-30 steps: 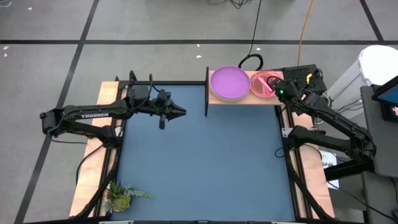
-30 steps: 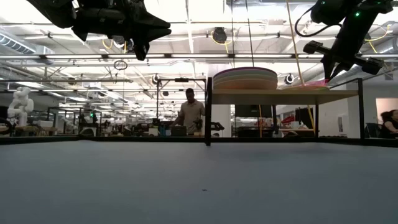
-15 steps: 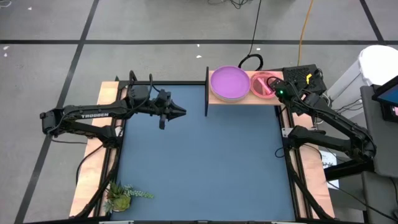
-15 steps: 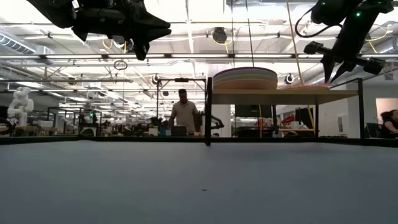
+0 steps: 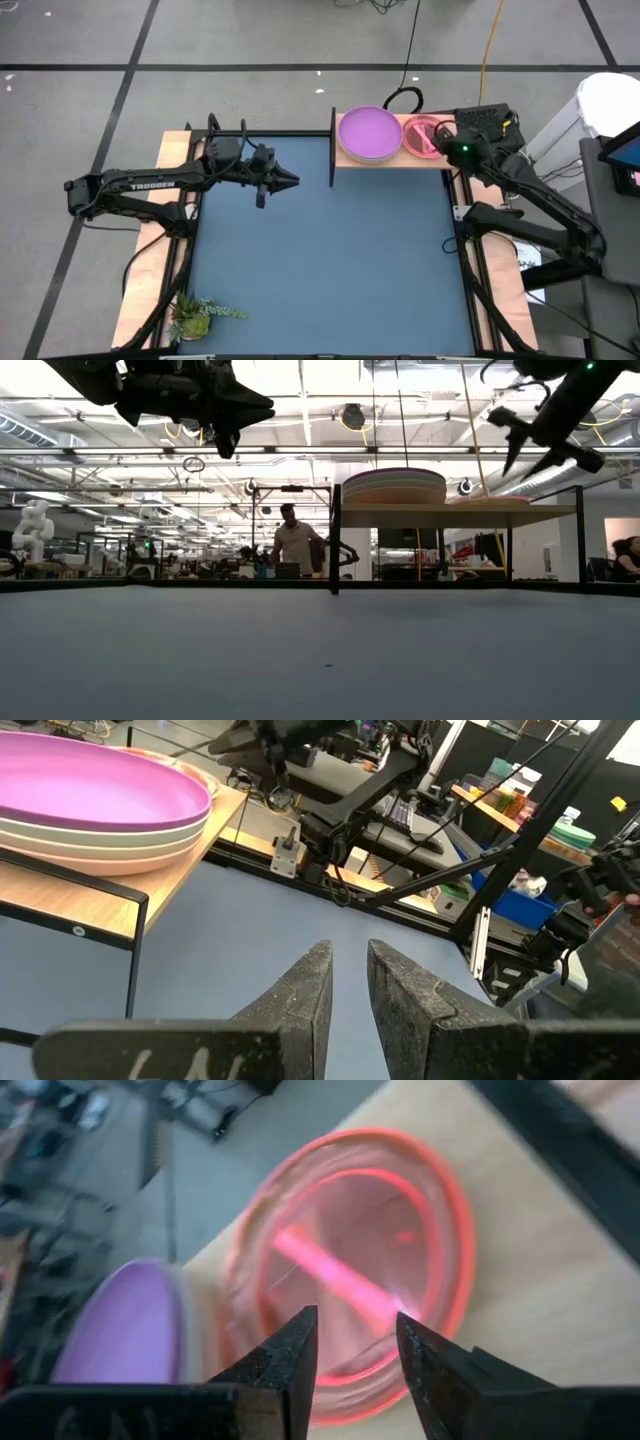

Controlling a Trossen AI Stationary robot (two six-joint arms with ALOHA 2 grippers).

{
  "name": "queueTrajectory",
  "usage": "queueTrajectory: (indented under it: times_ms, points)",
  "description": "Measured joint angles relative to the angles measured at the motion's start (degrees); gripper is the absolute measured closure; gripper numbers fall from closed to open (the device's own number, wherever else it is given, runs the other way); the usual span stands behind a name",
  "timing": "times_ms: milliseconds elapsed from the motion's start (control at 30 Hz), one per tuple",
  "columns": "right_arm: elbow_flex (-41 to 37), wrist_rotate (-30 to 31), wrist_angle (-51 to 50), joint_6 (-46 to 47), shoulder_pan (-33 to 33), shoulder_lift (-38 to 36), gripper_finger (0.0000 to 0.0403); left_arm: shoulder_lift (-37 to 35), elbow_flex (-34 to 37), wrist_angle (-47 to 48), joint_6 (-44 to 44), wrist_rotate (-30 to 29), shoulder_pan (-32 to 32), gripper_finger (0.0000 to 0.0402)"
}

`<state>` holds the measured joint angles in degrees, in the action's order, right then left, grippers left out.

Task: Place and stack plates onto a shelf
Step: Return to Home Position

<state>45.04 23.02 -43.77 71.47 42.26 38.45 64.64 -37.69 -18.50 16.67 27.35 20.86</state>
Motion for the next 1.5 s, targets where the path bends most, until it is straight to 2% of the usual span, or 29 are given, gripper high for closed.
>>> queueTrajectory:
  times_ms: [233,333,467,600,800,900,1033,1167,1300,1500]
  points:
    - [0.0,-9.1,2.6,-9.3,0.0,-4.6,0.0289,0.0,0.0,0.0,-0.2,0.0,0.0,0.0329]
    - [0.0,-13.5,4.0,-14.8,0.0,-6.3,0.0295,0.0,0.0,0.0,-2.9,-0.3,0.0,0.0329]
    - [0.0,-20.5,8.4,-23.3,0.0,-7.8,0.0308,0.0,0.0,0.4,-6.1,-3.4,0.0,0.0329]
    - [0.0,-26.6,11.8,-30.8,0.0,-8.5,0.0331,0.0,0.0,0.3,-6.1,-6.6,0.0,0.0329]
    - [0.0,-35.2,16.2,-43.6,0.0,-8.6,0.0393,0.0,0.0,0.3,-6.3,-6.9,0.0,0.0329]
    - [0.0,-39.1,18.1,-49.4,0.0,-8.6,0.0396,0.0,0.0,1.4,-5.9,-6.9,0.0,0.0329]
    - [0.0,-42.6,18.6,-57.2,0.0,-8.6,0.0395,0.0,0.0,2.7,-8.7,-7.0,0.0,0.0329]
    - [0.0,-42.7,19.4,-63.3,0.0,-8.3,0.0402,0.3,0.0,3.0,-13.2,-7.0,0.0,0.0329]
    - [0.0,-43.0,20.0,-71.1,0.0,-8.3,0.0402,0.3,0.0,2.0,-13.1,-7.0,0.1,0.0329]
    - [0.0,-44.3,21.3,-72.5,0.0,-8.8,0.0403,0.3,0.0,1.3,-13.0,-11.1,0.0,0.033]
